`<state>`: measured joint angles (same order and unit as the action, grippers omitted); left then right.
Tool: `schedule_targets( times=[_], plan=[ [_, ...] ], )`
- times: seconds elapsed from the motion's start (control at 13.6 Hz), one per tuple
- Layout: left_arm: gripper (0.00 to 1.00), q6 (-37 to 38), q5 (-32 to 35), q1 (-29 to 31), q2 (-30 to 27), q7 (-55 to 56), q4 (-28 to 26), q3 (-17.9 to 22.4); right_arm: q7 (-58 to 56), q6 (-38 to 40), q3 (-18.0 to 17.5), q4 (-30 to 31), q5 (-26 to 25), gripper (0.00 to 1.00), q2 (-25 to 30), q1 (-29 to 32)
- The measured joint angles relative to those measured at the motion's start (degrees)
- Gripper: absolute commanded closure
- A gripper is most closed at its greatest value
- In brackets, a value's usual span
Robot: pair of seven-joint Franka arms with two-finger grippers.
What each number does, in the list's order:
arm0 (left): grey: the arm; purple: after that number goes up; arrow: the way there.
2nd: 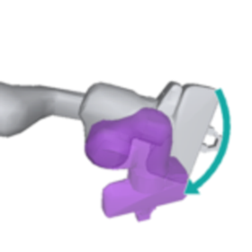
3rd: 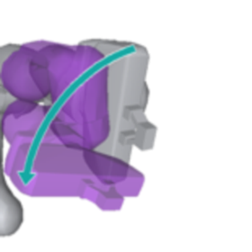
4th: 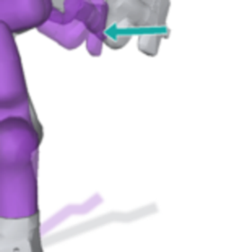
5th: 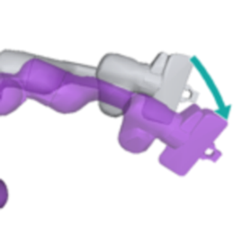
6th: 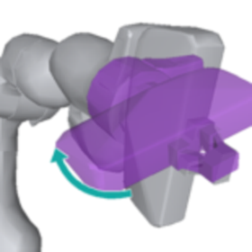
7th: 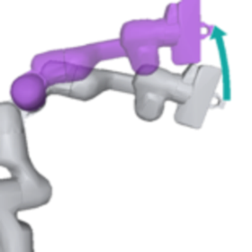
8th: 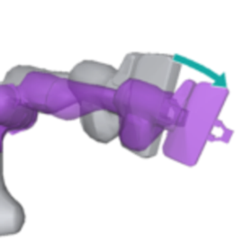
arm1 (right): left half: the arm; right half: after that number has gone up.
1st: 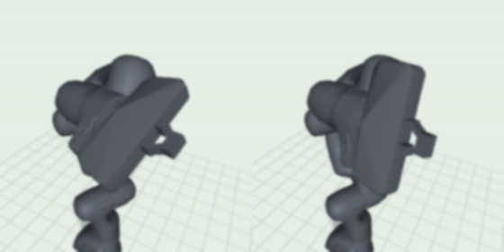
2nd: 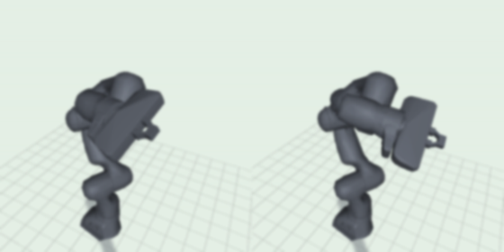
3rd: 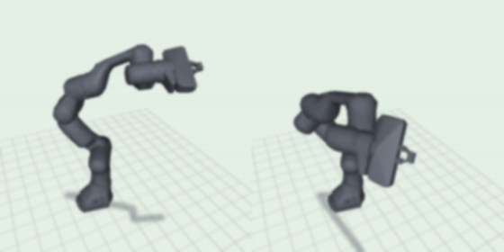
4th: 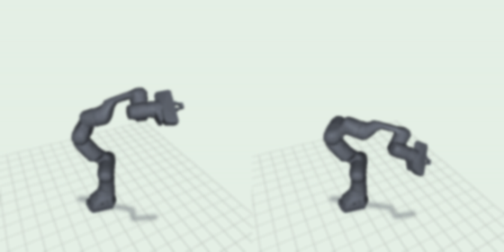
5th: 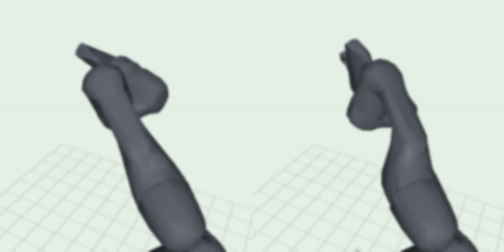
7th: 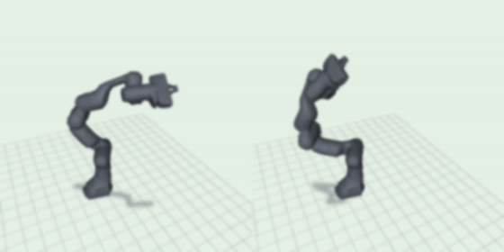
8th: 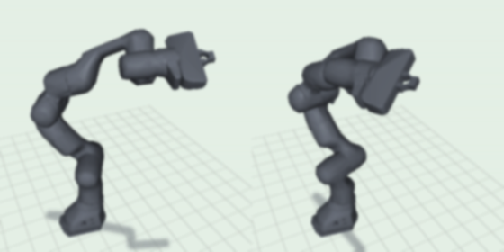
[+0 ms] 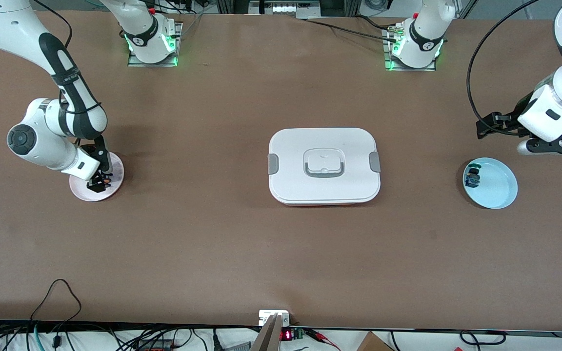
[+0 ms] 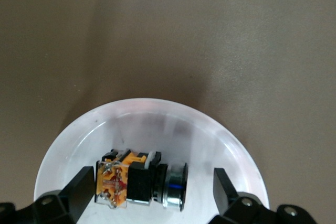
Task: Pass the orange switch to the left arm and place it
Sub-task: 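Lower the right gripper and close it on the orange switch, then lift the orange switch with the right gripper toward the white box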
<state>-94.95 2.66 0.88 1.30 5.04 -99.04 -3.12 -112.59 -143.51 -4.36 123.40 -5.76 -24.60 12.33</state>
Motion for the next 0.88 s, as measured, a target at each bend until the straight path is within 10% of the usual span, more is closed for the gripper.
schedule_targets(
  times=[0.66, 0.88],
  plan=[
    [0.00, 0.01, 0.00, 0.11, 0.00, 0.00, 0.03, 0.02, 0.00, -0.57, 0.00, 0.42, 0.01, 0.20, -0.39, 0.20],
    [0.00, 0.07, 0.00, 0.17, 0.00, 0.00, 0.03, 0.02, 0.00, -1.09, 0.00, 0.48, 0.01, 0.60, -0.78, 0.32]
  ],
)
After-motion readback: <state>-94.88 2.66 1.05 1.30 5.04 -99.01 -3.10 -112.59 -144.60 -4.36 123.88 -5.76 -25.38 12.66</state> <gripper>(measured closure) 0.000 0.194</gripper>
